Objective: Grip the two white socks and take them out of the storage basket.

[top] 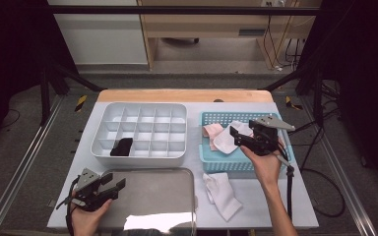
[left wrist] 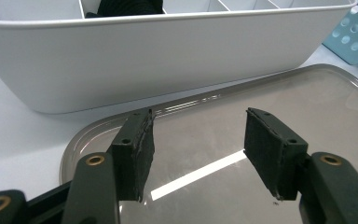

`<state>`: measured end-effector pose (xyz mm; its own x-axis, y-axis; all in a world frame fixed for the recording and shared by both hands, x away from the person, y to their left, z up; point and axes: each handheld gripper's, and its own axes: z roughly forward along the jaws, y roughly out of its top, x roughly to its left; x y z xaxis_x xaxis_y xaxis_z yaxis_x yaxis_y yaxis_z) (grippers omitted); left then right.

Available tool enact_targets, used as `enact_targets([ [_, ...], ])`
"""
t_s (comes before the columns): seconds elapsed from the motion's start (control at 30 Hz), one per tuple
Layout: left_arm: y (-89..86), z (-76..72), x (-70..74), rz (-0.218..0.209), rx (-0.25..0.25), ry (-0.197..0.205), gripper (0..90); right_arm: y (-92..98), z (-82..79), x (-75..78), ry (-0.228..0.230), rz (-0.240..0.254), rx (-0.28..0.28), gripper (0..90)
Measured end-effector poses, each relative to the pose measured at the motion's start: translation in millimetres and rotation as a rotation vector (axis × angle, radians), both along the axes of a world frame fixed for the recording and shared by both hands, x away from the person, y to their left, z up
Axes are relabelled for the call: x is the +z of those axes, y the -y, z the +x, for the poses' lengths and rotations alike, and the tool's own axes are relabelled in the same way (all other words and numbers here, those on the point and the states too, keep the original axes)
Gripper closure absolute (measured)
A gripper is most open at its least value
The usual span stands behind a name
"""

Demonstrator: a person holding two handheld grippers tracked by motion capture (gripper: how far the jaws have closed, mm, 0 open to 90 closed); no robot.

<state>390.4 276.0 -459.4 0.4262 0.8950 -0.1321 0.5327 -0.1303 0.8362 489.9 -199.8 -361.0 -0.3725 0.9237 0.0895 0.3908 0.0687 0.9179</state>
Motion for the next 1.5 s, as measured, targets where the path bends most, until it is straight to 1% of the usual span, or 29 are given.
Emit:
enact_targets([
  [0.1, 0.0, 0.5, -0.1, 0.0, 0.004, 0.0, 41.2, -1.6, 11.3, 4.8, 0.008, -0.012, -0.017, 27.1],
  [0.2, -0.1, 0.9, -0.4, 0.003, 0.005, -0.001, 41.0, -2.6, 23.5, 7.4, -0.001, -0.023, -0.029, 27.5],
  [0.37, -1.3, 1.0, 0.1, 0.0, 0.006, 0.003, 40.9, -2.4, 38.9, 8.8, -0.014, -0.045, -0.045, 28.8],
  [0.47, -1.4, 0.6, 0.1, -0.002, 0.007, 0.003, 40.7, -1.7, 47.8, 7.2, -0.013, -0.043, -0.057, 30.0],
  [0.57, -1.6, 0.6, 0.1, -0.006, 0.007, 0.004, 40.7, -1.6, 55.0, 4.7, -0.019, -0.062, -0.066, 30.8],
  [0.7, -1.7, 1.2, 0.0, -0.002, 0.009, 0.001, 40.7, -5.0, 64.8, 0.8, -0.016, -0.066, -0.06, 31.1],
  [0.77, -1.4, 0.8, 0.1, -0.001, 0.008, 0.003, 40.6, -6.3, 71.1, -2.8, -0.02, -0.06, -0.062, 31.1],
  [0.9, -1.2, 1.3, -0.1, -0.002, 0.004, 0.002, 40.5, -7.5, 80.1, -11.2, -0.032, -0.077, -0.075, 31.1],
  [1.07, -1.0, 0.5, 0.2, -0.003, 0.005, 0.004, 40.5, -7.8, 90.6, -26.4, -0.085, -0.119, -0.086, 31.8],
  [1.27, -1.8, 0.8, -0.1, -0.001, 0.005, 0.003, 40.5, -9.4, 97.5, -37.8, -0.122, -0.134, -0.089, 33.4],
  [1.43, -1.7, 0.6, 0.0, -0.002, 0.004, 0.005, 40.5, -9.1, 102.3, -49.6, -0.166, -0.167, -0.083, 34.1],
  [1.5, -1.5, 0.8, -0.2, 0.002, 0.005, 0.003, 40.5, -7.2, 102.8, -55.8, -0.172, -0.15, -0.093, 34.8],
])
